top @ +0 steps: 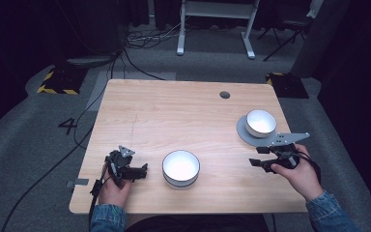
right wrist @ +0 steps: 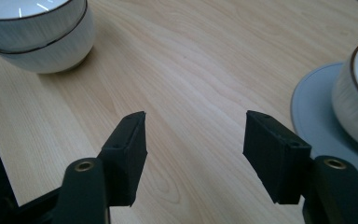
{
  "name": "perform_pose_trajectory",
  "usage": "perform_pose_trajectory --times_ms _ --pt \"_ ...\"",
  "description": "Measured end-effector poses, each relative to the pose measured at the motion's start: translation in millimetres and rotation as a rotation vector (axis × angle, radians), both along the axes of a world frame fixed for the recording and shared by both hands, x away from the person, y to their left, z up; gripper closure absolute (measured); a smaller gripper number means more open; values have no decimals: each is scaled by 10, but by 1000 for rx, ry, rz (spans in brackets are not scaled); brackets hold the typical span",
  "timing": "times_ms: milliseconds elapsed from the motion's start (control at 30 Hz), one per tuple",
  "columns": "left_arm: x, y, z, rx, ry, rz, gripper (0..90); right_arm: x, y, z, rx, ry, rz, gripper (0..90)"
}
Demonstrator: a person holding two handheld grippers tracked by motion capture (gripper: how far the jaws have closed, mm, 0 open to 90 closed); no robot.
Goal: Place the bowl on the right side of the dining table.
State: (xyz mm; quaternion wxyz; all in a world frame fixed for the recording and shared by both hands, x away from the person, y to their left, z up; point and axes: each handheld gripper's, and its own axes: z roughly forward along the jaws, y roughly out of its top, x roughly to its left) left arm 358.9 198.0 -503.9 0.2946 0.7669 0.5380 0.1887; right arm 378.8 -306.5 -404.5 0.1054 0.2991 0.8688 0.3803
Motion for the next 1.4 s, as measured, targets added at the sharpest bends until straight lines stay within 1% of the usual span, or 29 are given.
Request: perform_pose_trajectory --times_ms 100,233,367,433,500,567,667,767,867,933,967,1033,1100,1200,1233,1267,1300,1333,1367,1400 --pt "-1 0 1 1 1 1 1 -16 11 -102 0 25 20 388" --pt "-1 0 1 1 1 1 1 -43 38 -216 -13 51 29 383" --pt "0 0 0 0 0 0 1 -71 63 -336 -32 70 34 380" --pt "0 0 0 0 0 0 1 -84 76 -395 -32 83 33 379" --pt "-1 0 1 1 1 1 1 -90 82 -439 -39 81 38 376" --pt "-1 0 0 0 1 1 1 -106 95 -484 -40 85 35 371" --pt "0 0 0 0 0 0 1 -129 102 -567 -12 88 31 364" --pt "0 1 1 1 0 0 1 -150 105 -641 1 75 27 363" --pt "-1 0 1 1 1 1 1 -169 97 -707 11 61 23 340" --pt "-1 0 1 1 1 1 1 -186 101 -735 38 57 11 339" --pt "0 0 0 1 0 0 1 -196 103 -755 48 45 9 335" --pt "0 0 0 0 0 0 1 -216 123 -795 40 27 11 331" --pt "-1 0 1 0 1 1 1 -229 145 -837 14 18 20 328" --pt "-1 0 1 0 1 1 1 -254 178 -885 -16 -11 21 320" --pt "-1 0 1 0 1 1 1 -266 188 -902 -24 -11 19 312" --pt "-1 0 1 1 1 1 1 -276 201 -927 -27 -11 15 300" --pt "-1 0 0 0 1 1 1 -285 201 -950 -28 -40 19 284" --pt "-1 0 1 1 1 1 1 -300 210 -970 -15 -51 11 259" --pt "-2 -1 1 0 2 1 1 -311 215 -989 -4 -63 6 252" --pt "-1 0 0 0 0 0 1 -317 217 -988 -3 -61 1 252"
